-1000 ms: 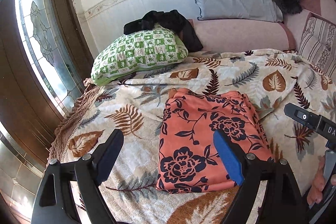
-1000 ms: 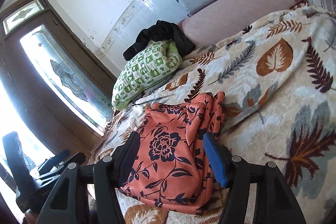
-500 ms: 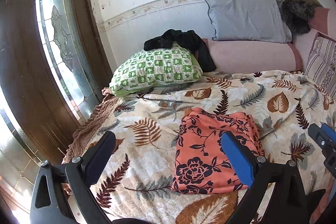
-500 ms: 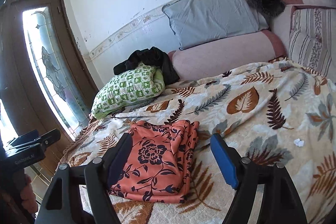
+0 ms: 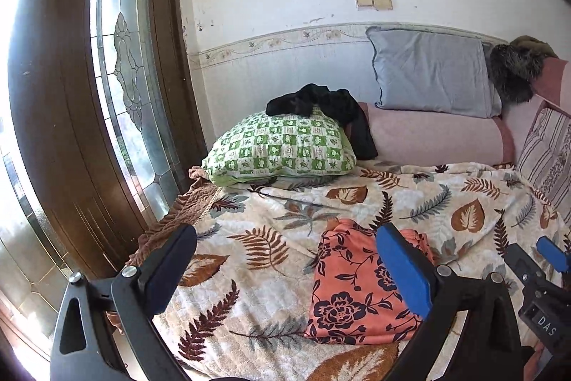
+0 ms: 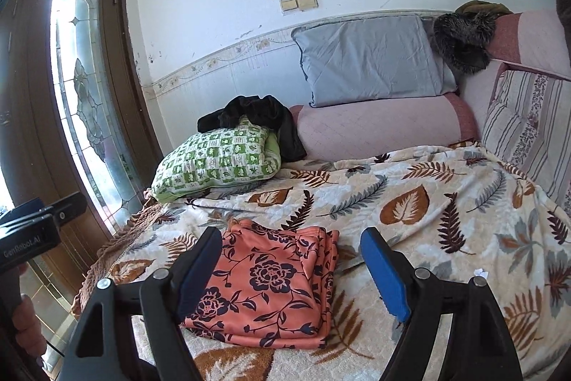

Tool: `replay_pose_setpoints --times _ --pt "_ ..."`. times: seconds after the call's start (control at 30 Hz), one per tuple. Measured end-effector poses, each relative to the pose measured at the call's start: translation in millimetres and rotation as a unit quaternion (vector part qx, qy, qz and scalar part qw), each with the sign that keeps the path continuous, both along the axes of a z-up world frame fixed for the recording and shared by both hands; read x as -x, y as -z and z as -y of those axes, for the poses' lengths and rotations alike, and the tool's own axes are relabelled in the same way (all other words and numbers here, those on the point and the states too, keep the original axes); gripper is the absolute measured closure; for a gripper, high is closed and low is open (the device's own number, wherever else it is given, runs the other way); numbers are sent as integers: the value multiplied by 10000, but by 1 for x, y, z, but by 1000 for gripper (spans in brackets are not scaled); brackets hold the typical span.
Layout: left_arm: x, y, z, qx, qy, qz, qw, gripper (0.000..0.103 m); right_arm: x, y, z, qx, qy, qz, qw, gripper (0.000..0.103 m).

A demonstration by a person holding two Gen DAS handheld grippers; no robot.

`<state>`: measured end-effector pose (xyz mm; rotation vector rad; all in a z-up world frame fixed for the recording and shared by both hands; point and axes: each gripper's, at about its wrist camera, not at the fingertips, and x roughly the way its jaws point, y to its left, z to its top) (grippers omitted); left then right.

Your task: Fold small clothes

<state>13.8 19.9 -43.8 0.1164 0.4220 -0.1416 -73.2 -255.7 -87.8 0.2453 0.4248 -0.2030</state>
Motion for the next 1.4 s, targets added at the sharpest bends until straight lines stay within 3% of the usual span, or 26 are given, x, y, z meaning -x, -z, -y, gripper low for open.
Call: replay_pose_setpoints --times 0.27,0.57,0.93,1.4 --pt "7 -12 -11 3 -157 252 9996 2 -4 -10 -17 71 -192 64 9998 20" --pt "-1 -11 -17 125 -171 -200 9996 2 -13 -10 -28 78 -322 4 9995 20" --pt "-6 -7 -24 35 -306 -85 9995 2 -28 -7 -39 167 -530 -116 9984 20" --pt "-15 -2 -32 287 -194 -91 9994 2 -45 0 -52 238 -695 -268 9969 20"
